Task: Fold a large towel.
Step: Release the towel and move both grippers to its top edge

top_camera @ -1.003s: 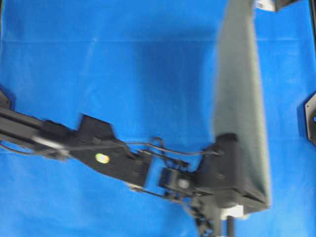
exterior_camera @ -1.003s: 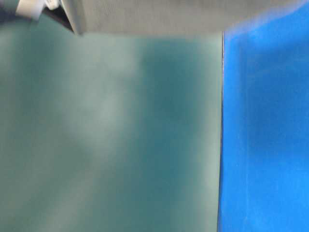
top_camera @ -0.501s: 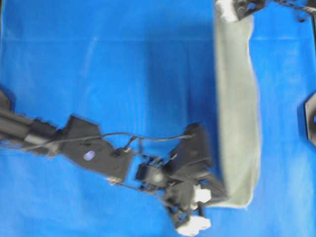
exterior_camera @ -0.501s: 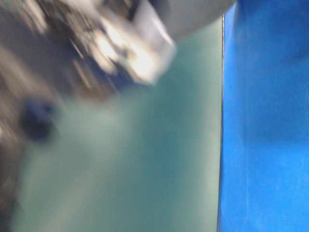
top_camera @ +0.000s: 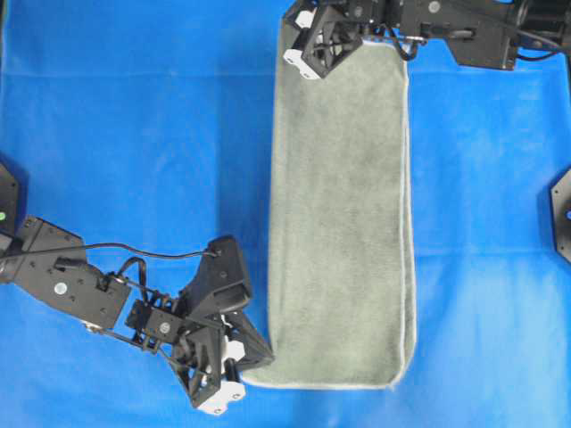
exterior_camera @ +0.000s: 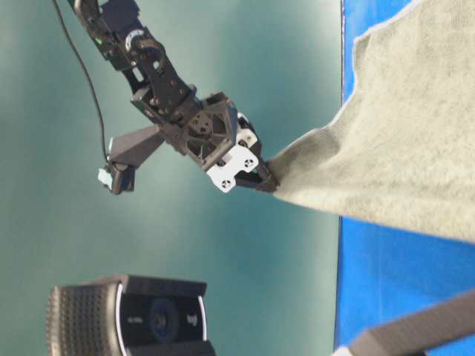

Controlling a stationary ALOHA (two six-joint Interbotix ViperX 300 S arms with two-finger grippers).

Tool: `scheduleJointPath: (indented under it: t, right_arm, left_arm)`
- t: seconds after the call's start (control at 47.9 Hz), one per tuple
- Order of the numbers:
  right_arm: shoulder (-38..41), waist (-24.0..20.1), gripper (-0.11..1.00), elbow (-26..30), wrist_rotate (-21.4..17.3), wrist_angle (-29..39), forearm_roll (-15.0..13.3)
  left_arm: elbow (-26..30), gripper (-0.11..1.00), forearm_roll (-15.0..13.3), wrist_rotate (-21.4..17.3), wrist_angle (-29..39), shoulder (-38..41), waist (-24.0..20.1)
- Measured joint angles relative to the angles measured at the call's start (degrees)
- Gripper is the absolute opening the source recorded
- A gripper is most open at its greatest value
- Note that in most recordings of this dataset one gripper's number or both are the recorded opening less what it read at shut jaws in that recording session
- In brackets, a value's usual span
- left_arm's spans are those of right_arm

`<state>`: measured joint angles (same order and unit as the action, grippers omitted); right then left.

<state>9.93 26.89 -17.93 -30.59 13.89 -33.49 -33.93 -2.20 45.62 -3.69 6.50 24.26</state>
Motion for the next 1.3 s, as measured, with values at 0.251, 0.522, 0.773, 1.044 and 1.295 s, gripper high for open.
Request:
scheduleJointPath:
  t: [0.251,0.522,0.773,1.044,1.295]
  right_arm:
    - [0.0,0.0,0.21,0.1,2.7,-1.3,-0.2]
    - [0.0,1.8,0.63,0.2,7.8,-0.4,-1.2]
    - [-7.6,-0.9,0.62,-5.5,8.6,0.4,-1.2]
    - [-26.9,-5.4,0.62,-21.2,6.8,-5.1,1.0]
    - [-42.2,-4.8,0.62,-33.0,2.4,-10.9,2.9]
  left_arm:
    - [-0.1,0.12,0.2,-4.6,0.6,-0.1,0.0]
    - [0.7,0.81,0.3,-6.1,2.1,-0.9,3.3]
    - [-0.1,0.74,0.3,-9.8,8.9,-7.7,2.1]
    - [-6.1,0.74,0.7,-23.6,7.5,-20.1,-5.4]
    - [-13.3,0.74,0.8,-38.4,-1.2,-28.6,-23.0]
